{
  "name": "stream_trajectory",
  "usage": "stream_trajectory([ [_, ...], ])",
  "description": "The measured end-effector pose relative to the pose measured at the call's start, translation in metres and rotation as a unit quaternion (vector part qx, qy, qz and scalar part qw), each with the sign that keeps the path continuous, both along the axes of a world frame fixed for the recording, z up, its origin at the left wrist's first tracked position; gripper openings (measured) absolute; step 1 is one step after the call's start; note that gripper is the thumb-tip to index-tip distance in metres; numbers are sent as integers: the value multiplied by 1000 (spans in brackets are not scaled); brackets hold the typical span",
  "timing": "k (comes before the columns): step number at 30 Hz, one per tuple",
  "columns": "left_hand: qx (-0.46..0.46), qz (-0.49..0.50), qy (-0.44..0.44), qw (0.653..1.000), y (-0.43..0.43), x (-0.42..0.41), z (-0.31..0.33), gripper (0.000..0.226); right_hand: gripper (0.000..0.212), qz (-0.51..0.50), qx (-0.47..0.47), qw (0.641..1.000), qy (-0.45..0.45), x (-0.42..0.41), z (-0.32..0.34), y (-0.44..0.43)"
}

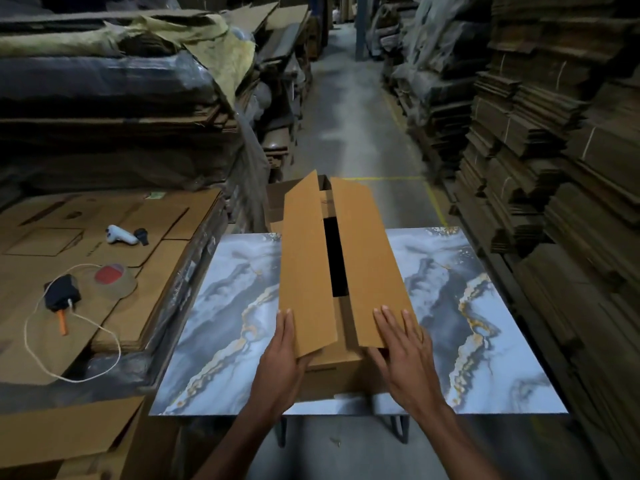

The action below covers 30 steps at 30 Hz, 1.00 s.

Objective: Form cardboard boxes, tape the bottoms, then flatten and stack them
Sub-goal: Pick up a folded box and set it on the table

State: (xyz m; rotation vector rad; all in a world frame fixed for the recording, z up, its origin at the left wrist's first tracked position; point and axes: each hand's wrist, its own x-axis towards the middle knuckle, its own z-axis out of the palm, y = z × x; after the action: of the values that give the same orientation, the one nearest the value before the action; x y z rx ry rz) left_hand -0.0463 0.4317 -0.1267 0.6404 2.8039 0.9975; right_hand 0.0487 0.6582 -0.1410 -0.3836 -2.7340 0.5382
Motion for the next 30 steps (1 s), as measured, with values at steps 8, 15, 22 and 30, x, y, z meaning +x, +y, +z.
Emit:
stream_trajectory([
  [8, 55, 70, -22, 996, -5, -2, 7, 58, 53, -259, -401, 845, 242, 5, 57, 1],
  [15, 90, 71, -27, 993, 4, 0, 13, 50, 43, -294, -422, 823, 243, 8, 63, 7],
  [22, 327, 222, -201, 896, -1, 13, 24, 47, 29, -260, -410, 841, 241, 7, 62, 2],
  [30, 278, 182, -171, 928, 0, 15, 29, 63, 37, -179, -116, 894, 394, 8, 91, -23],
])
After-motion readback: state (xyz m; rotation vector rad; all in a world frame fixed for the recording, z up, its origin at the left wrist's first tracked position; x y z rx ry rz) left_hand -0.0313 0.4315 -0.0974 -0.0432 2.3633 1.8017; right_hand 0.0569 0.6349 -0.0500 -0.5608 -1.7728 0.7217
